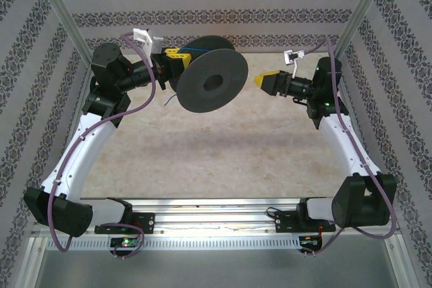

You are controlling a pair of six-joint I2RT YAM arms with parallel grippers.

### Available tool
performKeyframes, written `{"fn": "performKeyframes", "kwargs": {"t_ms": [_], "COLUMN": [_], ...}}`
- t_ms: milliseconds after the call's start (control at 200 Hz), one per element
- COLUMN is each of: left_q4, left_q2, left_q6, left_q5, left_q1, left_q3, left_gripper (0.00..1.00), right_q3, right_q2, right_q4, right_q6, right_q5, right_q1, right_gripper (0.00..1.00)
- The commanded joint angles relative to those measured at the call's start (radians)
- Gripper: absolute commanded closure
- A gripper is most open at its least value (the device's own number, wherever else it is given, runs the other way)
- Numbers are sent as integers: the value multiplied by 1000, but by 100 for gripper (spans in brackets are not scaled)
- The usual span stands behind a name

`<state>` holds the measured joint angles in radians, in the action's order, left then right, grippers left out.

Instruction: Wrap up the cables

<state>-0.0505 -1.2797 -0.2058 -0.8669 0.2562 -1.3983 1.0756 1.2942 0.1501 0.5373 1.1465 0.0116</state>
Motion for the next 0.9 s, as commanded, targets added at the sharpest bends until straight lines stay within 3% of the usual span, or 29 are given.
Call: {"fn": "performKeyframes", "kwargs": {"t_ms": [0, 130, 685, 724, 894], "left_q4": [31, 50, 11, 7, 30], "left_q2": [8, -41, -138, -140, -162], "left_q6": [-1, -45, -137, -140, -139], "left_q5": [64, 49, -85, -83, -58], "left_q1": [9, 9, 38, 40, 39], "left_q3": [-27, -45, -76, -74, -94], "left_gripper": [100, 100, 100, 100, 100], "right_q3": [-11, -9, 196, 195, 180], "right_q2": [-65, -94, 74, 73, 47], "right_q4": [-1, 23, -121, -119, -110], "right_q6": [-49, -62, -233, -235, -235], "right_q5": [48, 69, 2, 6, 43], "right_q1": [-14, -9, 155, 159, 168], "right_gripper": [12, 2, 5, 7, 36]}}
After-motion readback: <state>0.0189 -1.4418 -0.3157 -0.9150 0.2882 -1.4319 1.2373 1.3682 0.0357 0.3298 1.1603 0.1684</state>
